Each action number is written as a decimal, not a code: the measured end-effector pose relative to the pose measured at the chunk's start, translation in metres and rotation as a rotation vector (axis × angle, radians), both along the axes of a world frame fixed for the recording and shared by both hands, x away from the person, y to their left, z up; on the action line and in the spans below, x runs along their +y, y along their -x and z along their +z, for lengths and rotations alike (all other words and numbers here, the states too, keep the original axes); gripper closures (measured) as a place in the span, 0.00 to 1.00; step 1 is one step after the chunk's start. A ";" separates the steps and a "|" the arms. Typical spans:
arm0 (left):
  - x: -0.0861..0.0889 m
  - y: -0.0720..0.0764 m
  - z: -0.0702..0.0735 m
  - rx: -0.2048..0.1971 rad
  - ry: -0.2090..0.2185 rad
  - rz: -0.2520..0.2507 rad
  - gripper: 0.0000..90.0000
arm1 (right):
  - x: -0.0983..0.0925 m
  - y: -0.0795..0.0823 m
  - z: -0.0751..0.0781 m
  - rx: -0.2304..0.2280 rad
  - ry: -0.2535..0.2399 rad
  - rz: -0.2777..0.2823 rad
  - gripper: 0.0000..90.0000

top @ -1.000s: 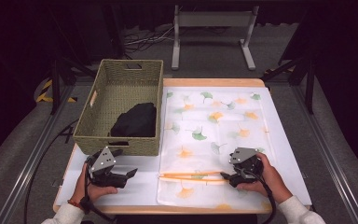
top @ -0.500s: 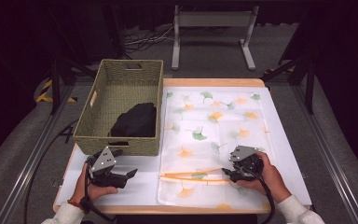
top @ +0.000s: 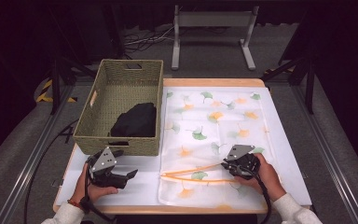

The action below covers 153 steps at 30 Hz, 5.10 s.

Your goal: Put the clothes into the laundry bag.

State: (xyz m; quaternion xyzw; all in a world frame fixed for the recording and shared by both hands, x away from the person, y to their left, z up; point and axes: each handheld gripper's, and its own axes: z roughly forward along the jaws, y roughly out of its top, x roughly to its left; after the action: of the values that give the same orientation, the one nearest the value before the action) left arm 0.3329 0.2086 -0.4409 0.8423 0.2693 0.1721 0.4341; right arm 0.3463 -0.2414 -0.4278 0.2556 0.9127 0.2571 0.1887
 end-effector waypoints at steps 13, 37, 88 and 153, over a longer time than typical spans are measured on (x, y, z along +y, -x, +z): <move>-0.001 -0.001 0.000 -0.001 -0.006 -0.004 0.15 | -0.002 0.007 0.013 -0.084 -0.038 0.011 0.98; 0.002 0.008 0.014 -0.028 0.008 -0.068 0.16 | 0.002 0.021 0.050 -0.258 -0.140 0.011 0.99; -0.035 -0.168 0.077 0.131 -0.346 -0.181 0.09 | -0.003 0.020 0.044 -0.211 -0.152 0.008 0.99; -0.041 -0.172 0.107 0.051 -0.516 -0.052 0.69 | -0.005 0.022 0.039 -0.200 -0.164 0.024 0.99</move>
State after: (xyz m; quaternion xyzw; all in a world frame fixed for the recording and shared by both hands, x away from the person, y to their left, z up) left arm 0.5050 0.1675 -0.3335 0.9358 0.2058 0.2026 0.2021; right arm 0.3240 -0.2468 -0.3892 0.2326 0.8681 0.3573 0.2541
